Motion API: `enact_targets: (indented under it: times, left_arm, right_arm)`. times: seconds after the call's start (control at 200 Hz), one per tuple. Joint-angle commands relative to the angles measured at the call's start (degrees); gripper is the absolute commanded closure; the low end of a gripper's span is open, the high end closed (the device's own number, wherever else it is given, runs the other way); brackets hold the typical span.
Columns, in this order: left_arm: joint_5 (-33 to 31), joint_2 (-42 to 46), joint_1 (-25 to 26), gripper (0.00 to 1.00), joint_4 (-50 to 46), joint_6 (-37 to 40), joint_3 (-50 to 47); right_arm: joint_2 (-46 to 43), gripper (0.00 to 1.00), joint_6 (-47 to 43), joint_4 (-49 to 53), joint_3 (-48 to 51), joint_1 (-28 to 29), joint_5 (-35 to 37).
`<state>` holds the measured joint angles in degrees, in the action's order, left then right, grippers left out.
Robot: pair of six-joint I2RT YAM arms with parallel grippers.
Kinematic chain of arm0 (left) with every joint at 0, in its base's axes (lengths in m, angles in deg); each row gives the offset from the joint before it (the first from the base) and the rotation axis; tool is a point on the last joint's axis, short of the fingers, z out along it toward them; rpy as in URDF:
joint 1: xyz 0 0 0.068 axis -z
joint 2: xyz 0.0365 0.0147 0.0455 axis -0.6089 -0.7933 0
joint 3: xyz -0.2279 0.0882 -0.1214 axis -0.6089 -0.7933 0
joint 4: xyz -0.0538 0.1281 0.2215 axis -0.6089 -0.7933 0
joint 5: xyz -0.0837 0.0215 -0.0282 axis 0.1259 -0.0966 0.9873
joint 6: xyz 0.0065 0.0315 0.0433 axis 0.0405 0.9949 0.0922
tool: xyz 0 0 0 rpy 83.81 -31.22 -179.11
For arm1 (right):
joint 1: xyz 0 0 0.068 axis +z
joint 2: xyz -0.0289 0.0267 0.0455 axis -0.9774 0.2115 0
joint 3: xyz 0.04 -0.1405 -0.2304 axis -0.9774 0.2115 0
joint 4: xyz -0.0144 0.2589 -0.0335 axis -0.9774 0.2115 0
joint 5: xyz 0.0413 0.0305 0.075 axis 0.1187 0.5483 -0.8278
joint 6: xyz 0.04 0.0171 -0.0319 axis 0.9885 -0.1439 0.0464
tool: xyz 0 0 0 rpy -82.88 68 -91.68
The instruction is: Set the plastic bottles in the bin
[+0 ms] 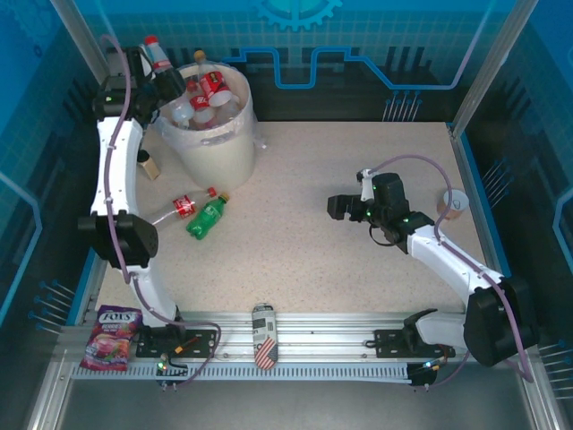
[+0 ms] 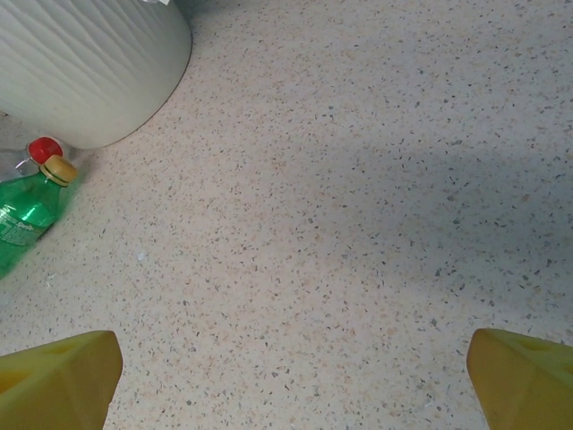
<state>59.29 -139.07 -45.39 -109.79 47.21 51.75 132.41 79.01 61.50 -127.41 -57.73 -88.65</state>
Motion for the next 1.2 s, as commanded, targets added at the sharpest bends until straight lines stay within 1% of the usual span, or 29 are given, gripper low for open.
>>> enact_targets:
  times: [0.0, 0.305, 0.455, 0.56, 0.725, 0.815, 0.926, 1.086, 1.196]
  left_arm:
    - [1.62, -1.57, -0.07, 0.46, -2.61, 3.68, 1.73]
    - [3.18, -2.34, 1.14, 0.44, -0.86, 4.09, -4.21]
    - [3.09, -3.65, 2.73, 0.36, -2.05, 4.98, -5.28]
    - [2.91, -4.31, 2.98, 0.32, -2.72, 4.43, -5.36]
    - [3.46, -3.91, 3.37, 0.18, -2.76, 4.35, -5.21]
    - [2.71, -3.11, 3.35, 0.12, -3.00, 4.95, -4.03]
    - [0.66, -2.87, 3.30, 0.08, -4.94, 6.97, 0.27]
    - [-3.96, -3.09, 2.79, 0.06, -8.33, 10.15, 7.16]
    - [-6.47, -2.67, 2.43, 0.06, -9.25, 11.92, 9.25]
  right_arm:
    - [-1.55, 0.00, 0.79, 0.17, 1.09, -0.76, 0.32]
    - [-1.51, 0.00, 1.21, -0.24, 1.97, -0.82, 0.45]
    - [-0.96, 0.00, 1.21, -0.53, 1.62, -0.80, 0.02]
    - [-1.16, 0.00, 1.12, -0.62, 1.67, -0.81, 0.20]
    - [-1.38, 0.00, 1.11, -0.57, 2.19, -0.81, 0.45]
    - [-1.25, 0.00, 1.17, -0.76, 2.34, -0.85, 0.32]
    - [-0.82, 0.00, 1.17, -0.86, 2.01, -0.81, 0.07]
    - [-0.09, 0.00, 0.88, -0.84, 1.13, -0.81, -0.29]
    - [0.16, 0.00, 0.81, -0.88, 0.87, -0.81, -0.51]
